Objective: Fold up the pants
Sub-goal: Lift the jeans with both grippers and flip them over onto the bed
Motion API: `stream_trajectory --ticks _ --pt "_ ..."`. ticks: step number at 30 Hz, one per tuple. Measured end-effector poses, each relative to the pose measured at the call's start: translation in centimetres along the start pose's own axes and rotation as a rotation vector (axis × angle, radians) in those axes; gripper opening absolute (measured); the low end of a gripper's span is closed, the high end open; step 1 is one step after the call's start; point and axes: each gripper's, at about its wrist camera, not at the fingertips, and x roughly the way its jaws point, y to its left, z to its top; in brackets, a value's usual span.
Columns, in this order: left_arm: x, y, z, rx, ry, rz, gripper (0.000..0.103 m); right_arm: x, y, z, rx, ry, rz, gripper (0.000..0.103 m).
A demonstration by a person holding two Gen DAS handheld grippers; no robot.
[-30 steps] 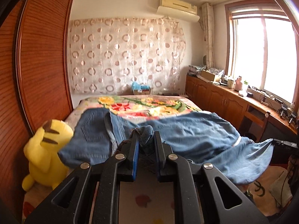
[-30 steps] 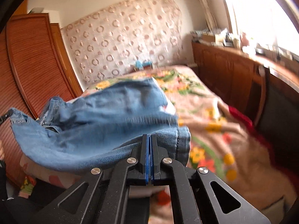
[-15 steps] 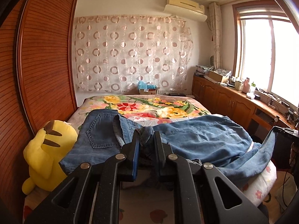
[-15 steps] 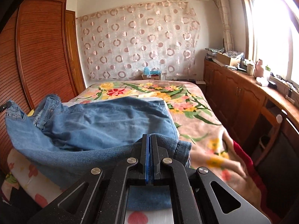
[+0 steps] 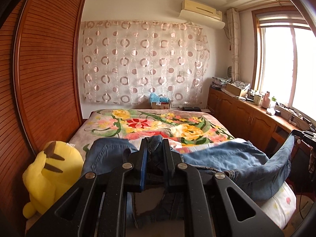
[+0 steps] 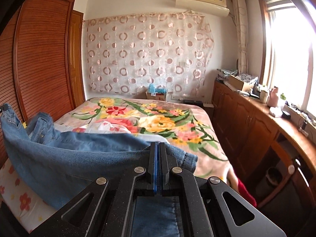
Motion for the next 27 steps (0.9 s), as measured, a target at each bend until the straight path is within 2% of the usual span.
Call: stream_trajectory --ticks 13,27 --pt "7.6 1.6 1.9 -0.026 0.046 0.027 0.014 8.8 1.8 3.3 -0.055 0.011 -0.030 0.000" --pt "14.5 2.7 0.1 -0.014 0.176 0.058 0.015 21.3 4.0 4.6 -0.107 0.163 -0.026 0.001"
